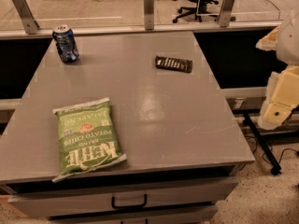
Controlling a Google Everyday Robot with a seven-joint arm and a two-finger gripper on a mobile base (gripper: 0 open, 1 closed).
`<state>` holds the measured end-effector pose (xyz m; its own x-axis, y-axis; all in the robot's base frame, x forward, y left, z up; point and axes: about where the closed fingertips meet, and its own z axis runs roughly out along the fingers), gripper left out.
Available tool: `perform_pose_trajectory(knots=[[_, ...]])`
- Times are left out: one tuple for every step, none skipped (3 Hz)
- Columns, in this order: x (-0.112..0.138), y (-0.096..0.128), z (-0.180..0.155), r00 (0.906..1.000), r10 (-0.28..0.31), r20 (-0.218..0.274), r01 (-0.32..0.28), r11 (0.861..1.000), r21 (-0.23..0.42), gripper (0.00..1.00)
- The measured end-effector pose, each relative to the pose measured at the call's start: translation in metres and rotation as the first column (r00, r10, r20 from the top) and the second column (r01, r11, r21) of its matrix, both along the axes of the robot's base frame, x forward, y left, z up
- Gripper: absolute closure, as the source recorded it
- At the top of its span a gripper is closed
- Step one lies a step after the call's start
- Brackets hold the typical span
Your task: Move green jalapeno chip bag near rxbar chocolate
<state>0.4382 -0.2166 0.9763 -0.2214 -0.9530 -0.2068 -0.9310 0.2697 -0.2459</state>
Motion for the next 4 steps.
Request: perform_pose_trajectory(knots=[[0.001, 0.003, 0.0, 1.0, 0.007, 0.002, -0.007, 1.0, 0.005, 0.0], [0.007, 0.016, 0.0, 0.9994, 0.033, 0.009, -0.033, 0.999, 0.024, 0.0], [0.012, 0.052, -0.009, 0.996, 0.089, 0.008, -0.089, 0.991, 0.103, 0.0], [0.019, 0.107, -0.022, 0.9874, 0.158, 0.013, -0.157, 0.966, 0.207, 0.0]])
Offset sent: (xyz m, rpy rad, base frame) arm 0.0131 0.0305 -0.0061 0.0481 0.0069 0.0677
